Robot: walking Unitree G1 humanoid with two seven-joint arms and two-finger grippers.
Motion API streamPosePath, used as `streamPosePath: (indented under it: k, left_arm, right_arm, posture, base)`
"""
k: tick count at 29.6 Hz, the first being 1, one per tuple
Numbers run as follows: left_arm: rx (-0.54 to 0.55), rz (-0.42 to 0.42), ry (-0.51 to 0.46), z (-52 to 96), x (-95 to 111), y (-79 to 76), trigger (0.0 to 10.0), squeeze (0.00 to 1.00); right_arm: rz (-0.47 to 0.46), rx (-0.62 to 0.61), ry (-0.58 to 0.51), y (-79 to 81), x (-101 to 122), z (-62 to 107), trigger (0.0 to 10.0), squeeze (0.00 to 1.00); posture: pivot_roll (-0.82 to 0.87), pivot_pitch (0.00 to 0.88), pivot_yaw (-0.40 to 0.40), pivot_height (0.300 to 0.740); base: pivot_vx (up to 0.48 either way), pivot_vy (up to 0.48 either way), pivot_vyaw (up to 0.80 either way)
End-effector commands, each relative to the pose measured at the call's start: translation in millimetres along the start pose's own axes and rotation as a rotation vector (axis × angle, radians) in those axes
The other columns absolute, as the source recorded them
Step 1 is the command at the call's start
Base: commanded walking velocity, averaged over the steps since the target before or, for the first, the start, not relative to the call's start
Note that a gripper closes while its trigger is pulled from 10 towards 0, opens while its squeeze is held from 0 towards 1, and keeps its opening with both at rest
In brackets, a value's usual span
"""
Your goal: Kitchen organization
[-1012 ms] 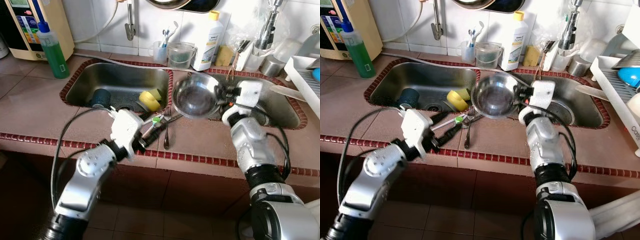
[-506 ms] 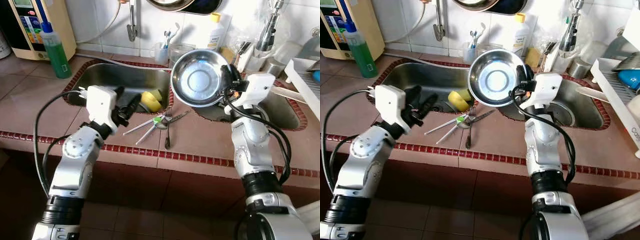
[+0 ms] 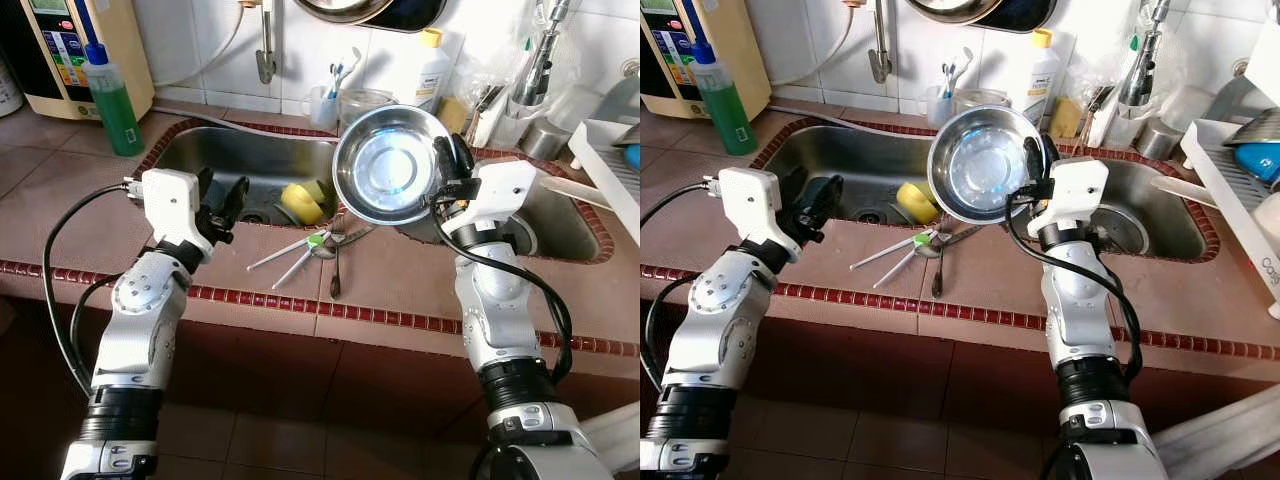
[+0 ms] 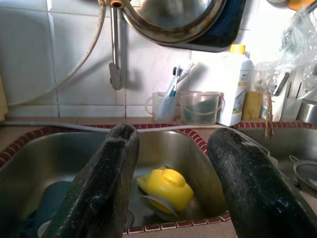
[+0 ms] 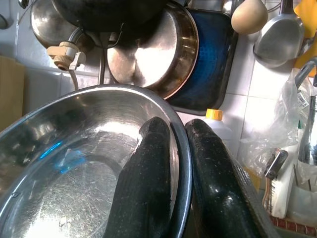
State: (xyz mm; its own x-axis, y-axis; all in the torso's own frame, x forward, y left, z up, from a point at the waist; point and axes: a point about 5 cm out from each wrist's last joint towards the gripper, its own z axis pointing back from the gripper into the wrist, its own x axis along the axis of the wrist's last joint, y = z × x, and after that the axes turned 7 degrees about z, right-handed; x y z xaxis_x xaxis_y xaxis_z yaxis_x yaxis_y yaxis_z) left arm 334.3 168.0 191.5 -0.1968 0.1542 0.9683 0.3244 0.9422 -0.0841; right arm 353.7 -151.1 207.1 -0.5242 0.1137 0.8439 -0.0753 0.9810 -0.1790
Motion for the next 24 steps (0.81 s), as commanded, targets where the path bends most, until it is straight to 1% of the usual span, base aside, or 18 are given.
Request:
streamPosePath:
  k: [1,7,14,24]
  left_arm:
    - [-0.016,0.005,0.003,-5.0,2.1,-3.3,10.0,0.00]
    - [-0.030,-0.009,0.015,-4.9,0.5,-4.3,10.0,0.00]
    - [-0.039,-0.019,0.027,-4.8,-0.7,-4.4,10.0,0.00]
    - [-0.055,-0.026,0.023,-5.8,0.3,-7.2,10.0,0.00]
  right_arm:
    - [0.017,-0.013,-0.041,-2.7,7.6,-0.3,10.0,0.00]
    - [0.023,-0.003,-0.040,0.2,7.1,0.7,10.0,0.00]
    - [0.029,0.000,-0.037,-0.1,6.9,0.8,10.0,0.00]
    - [0.027,0.005,-0.036,0.7,7.3,0.6,10.0,0.00]
  posture:
    - [-0.04,0.000,-0.058,0.740]
    - [-0.05,0.000,-0.060,0.740]
    - [-0.05,0.000,-0.058,0.740]
    - [-0.05,0.000,-0.058,0.740]
  base:
    - [0.000,0.000,0.00]
    - [0.000,0.000,0.00]
    - [0.267,0.000,0.00]
    - [0.327,0.000,0.00]
